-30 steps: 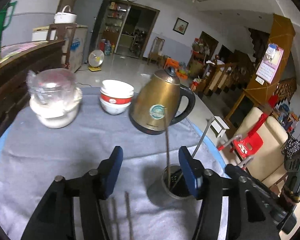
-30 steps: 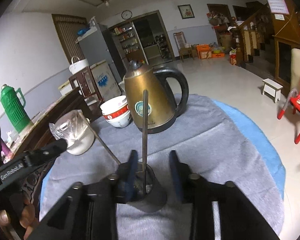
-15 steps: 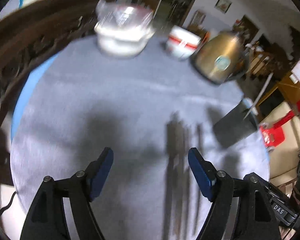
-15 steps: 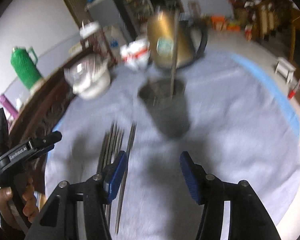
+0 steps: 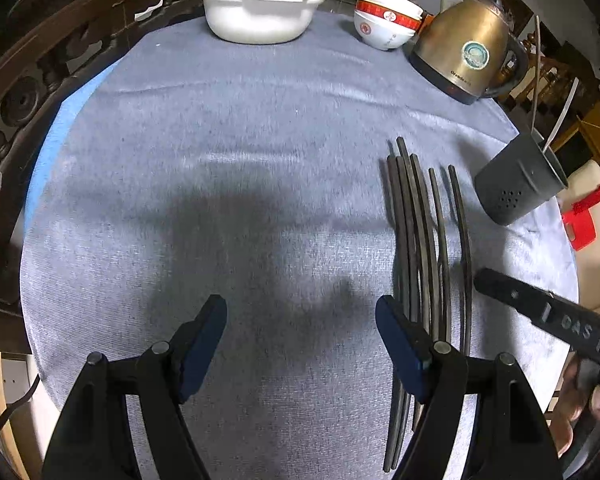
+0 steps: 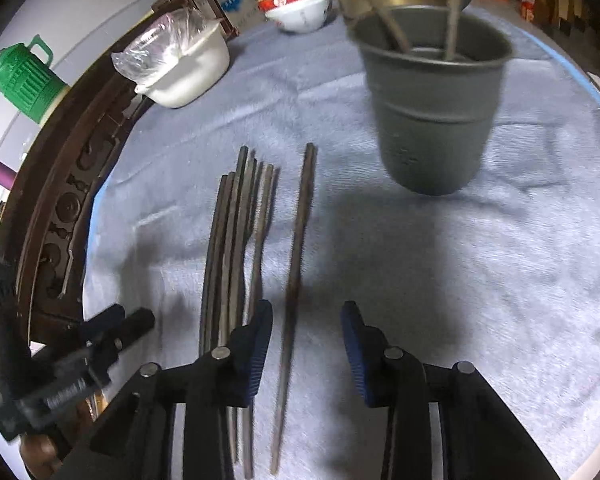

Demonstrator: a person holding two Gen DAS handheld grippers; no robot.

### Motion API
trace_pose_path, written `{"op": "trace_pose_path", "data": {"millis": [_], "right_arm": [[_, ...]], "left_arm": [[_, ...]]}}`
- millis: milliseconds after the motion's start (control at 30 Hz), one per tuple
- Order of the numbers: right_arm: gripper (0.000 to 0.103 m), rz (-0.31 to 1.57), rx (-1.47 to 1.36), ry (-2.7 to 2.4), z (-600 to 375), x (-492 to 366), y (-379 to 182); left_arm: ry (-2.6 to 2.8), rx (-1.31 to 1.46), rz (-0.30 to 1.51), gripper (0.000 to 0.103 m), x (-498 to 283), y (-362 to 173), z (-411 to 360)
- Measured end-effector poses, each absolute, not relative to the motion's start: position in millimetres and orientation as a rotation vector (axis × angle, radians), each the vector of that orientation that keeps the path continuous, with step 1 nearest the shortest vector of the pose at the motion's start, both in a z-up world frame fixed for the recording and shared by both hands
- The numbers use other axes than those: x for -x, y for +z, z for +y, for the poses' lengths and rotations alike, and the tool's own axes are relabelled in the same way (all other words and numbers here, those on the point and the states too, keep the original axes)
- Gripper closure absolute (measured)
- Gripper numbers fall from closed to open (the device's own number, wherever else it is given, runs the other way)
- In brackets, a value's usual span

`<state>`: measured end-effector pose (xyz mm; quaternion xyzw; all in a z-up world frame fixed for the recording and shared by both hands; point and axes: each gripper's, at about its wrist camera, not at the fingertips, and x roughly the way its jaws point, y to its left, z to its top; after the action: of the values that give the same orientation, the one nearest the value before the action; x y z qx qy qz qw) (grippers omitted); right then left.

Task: Organize utensils
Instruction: 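Move both open tools back down to the remaining chopsticks, then grasp a dark chopstick with the left tool while the right tool grasps another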

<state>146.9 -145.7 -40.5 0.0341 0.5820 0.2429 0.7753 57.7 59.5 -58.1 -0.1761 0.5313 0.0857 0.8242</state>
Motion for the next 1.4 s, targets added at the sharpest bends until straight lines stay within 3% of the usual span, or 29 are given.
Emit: {"op": "trace_pose_path", "data": {"millis": [267,467,633,1400], "right_arm": [[0.093,1.293,-0.002,0.475,-122.2,-159.7,-53.1],[0.095,1.288,0.123,0.475,-130.8,-156.7,-51.2],[0.095,1.290,0.128,0.477,-150.5,-156.0,-52.1],[0.095,1.271,0.076,0.535,-166.0,-157.9,-53.7]], "left_arm": [[0.175,0.364,1.146,0.026,-62.9,-55.8,54.9],[0.161,0.354,1.169,0.027,-76.1,-54.3,48.9],[0.154,0.395,1.237,0.045,-92.0,-60.8,48.2],[0.133,0.380,1.337,0.047,-120.0,-57.0,33.6]]}}
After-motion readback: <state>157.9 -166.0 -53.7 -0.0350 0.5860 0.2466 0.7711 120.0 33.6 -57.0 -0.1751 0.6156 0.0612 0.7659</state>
